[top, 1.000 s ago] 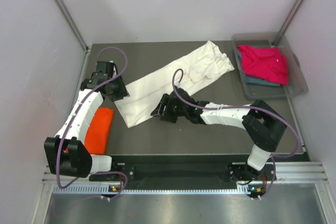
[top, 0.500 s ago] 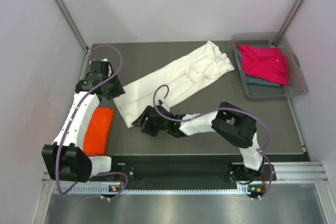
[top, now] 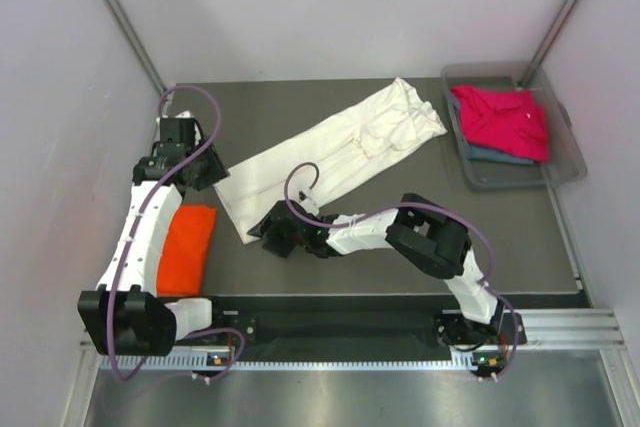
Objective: Fold and stack the t-shirts
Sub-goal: Fold the tshirt
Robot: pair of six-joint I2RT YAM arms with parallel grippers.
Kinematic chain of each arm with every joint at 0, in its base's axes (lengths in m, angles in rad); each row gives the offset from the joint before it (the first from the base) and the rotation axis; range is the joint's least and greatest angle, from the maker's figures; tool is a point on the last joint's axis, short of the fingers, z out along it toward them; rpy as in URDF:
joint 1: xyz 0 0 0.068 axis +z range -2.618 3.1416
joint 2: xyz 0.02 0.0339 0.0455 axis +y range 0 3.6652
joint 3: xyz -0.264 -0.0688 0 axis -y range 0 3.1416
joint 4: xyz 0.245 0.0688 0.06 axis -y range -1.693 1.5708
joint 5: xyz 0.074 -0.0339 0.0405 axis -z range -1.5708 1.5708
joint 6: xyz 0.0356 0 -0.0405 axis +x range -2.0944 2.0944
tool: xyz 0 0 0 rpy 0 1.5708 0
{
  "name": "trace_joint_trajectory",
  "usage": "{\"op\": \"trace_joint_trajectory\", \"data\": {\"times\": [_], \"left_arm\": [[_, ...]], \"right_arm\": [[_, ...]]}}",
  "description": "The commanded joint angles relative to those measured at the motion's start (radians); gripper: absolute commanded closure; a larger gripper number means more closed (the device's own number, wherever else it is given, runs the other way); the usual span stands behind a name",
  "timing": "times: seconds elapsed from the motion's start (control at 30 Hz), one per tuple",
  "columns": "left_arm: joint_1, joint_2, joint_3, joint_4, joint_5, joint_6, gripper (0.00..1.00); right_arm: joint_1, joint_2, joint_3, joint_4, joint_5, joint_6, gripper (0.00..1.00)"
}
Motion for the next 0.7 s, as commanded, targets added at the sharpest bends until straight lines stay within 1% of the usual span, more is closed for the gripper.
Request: {"op": "trace_joint_trajectory", "data": {"times": [0.0, 0.07, 0.17, 0.2, 0.23, 0.27, 0.3, 0.33, 0.4, 0.43, 0.47, 0.5, 0.53, 0.6, 0.63, 0.67], "left_arm": [[0.007, -0.024, 0.004, 0.008, 0.001, -0.012, 0.61], [0.007, -0.032, 0.002, 0.01, -0.003, -0.016, 0.61], [0.007, -0.04, 0.008, 0.007, -0.017, -0.019, 0.61], [0.007, -0.041, 0.011, 0.002, -0.016, -0.016, 0.61], [0.007, -0.041, 0.016, -0.009, -0.016, -0.018, 0.61], [0.033, -0.04, 0.019, -0.028, -0.016, -0.015, 0.61], [0.035, -0.043, 0.019, -0.033, -0.017, -0.012, 0.61], [0.037, -0.05, 0.016, -0.035, -0.048, -0.007, 0.61], [0.037, -0.058, 0.008, -0.039, -0.045, 0.001, 0.61], [0.038, -0.063, 0.007, -0.047, -0.043, 0.011, 0.61], [0.038, -0.067, 0.001, -0.053, -0.042, 0.018, 0.61], [0.037, -0.072, -0.005, -0.046, -0.036, 0.025, 0.6], [0.038, -0.08, -0.013, -0.039, -0.001, 0.039, 0.6], [0.038, -0.086, -0.032, -0.036, 0.022, 0.05, 0.57], [0.038, -0.089, -0.036, -0.033, 0.038, 0.057, 0.55], [0.038, -0.089, -0.048, -0.03, 0.047, 0.059, 0.53]], "right_arm": [[0.019, 0.048, 0.076, -0.084, 0.041, 0.047, 0.42], [0.019, 0.08, 0.115, -0.125, 0.041, 0.053, 0.43], [0.018, 0.108, 0.13, -0.176, 0.035, 0.073, 0.56], [0.016, 0.106, 0.116, -0.173, 0.033, 0.076, 0.69], [0.01, 0.093, 0.078, -0.17, 0.027, 0.081, 0.76], [0.01, 0.081, 0.06, -0.171, 0.027, 0.076, 0.81], [0.007, 0.053, 0.037, -0.167, 0.03, 0.066, 0.96], [-0.004, 0.039, -0.006, -0.144, 0.024, 0.017, 1.0], [-0.013, -0.017, -0.042, -0.138, -0.002, -0.057, 1.0], [-0.013, -0.042, -0.086, -0.144, -0.004, -0.135, 1.0], [-0.014, -0.068, -0.109, -0.145, -0.028, -0.179, 1.0], [-0.017, -0.126, -0.129, -0.161, -0.04, -0.219, 1.0], [-0.016, -0.16, -0.181, -0.179, -0.041, -0.287, 1.0], [-0.014, -0.252, -0.265, -0.187, -0.074, -0.354, 1.0], [-0.011, -0.284, -0.292, -0.223, -0.083, -0.42, 1.0], [-0.013, -0.312, -0.319, -0.225, -0.105, -0.462, 1.0]]}}
